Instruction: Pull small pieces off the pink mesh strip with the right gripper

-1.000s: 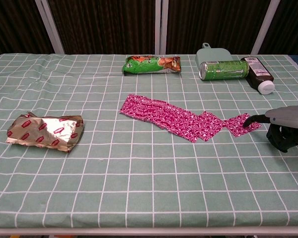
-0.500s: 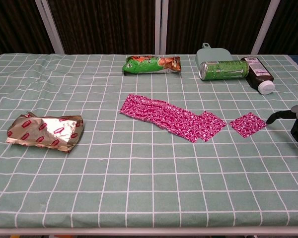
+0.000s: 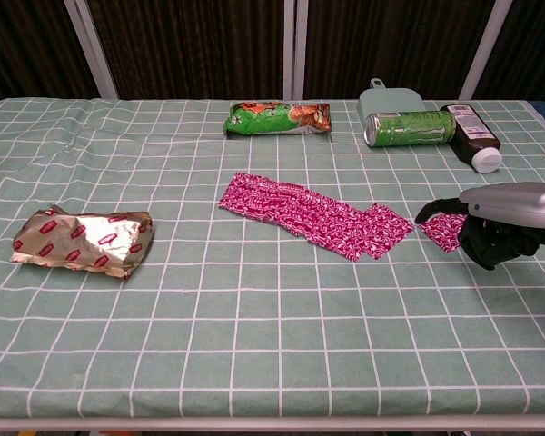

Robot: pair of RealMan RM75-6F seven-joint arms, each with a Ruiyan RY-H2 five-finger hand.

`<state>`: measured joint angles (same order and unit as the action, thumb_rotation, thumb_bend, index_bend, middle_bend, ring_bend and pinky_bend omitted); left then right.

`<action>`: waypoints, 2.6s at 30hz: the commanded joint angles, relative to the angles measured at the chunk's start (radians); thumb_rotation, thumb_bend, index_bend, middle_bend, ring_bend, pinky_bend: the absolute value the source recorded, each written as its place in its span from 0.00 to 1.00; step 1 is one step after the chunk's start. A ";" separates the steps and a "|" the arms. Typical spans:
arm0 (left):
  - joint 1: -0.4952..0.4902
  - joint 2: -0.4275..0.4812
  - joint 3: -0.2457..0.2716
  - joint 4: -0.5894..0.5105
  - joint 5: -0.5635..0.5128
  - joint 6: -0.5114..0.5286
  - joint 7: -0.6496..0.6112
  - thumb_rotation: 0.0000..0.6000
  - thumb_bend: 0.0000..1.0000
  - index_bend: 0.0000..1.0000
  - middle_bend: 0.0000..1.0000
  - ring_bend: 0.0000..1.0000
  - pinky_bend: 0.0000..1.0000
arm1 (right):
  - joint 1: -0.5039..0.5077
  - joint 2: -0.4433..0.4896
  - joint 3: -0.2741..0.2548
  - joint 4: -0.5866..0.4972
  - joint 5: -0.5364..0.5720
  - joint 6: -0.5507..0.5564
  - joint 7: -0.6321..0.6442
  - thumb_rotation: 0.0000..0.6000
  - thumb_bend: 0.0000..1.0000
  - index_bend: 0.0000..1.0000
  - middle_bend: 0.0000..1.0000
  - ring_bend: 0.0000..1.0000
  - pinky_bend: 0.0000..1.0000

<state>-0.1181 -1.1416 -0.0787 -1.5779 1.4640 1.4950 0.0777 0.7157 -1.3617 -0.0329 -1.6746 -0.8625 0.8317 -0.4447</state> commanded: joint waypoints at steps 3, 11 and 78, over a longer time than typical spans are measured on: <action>0.002 0.002 -0.002 0.005 -0.002 0.002 -0.009 1.00 0.15 0.11 0.08 0.07 0.24 | 0.037 -0.045 0.010 0.022 0.056 -0.013 -0.047 1.00 1.00 0.09 0.95 0.90 0.82; 0.004 0.003 -0.005 0.015 -0.008 0.005 -0.030 1.00 0.15 0.11 0.08 0.07 0.24 | 0.081 -0.078 0.023 0.042 0.135 -0.001 -0.101 1.00 1.00 0.03 0.95 0.90 0.82; 0.013 0.017 -0.010 0.004 0.000 0.022 -0.036 1.00 0.15 0.11 0.08 0.07 0.24 | 0.106 -0.088 -0.066 -0.045 0.156 0.044 -0.167 1.00 1.00 0.09 0.95 0.90 0.81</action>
<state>-0.1050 -1.1243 -0.0887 -1.5742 1.4644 1.5168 0.0416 0.8218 -1.4485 -0.0973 -1.7173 -0.7046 0.8759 -0.6096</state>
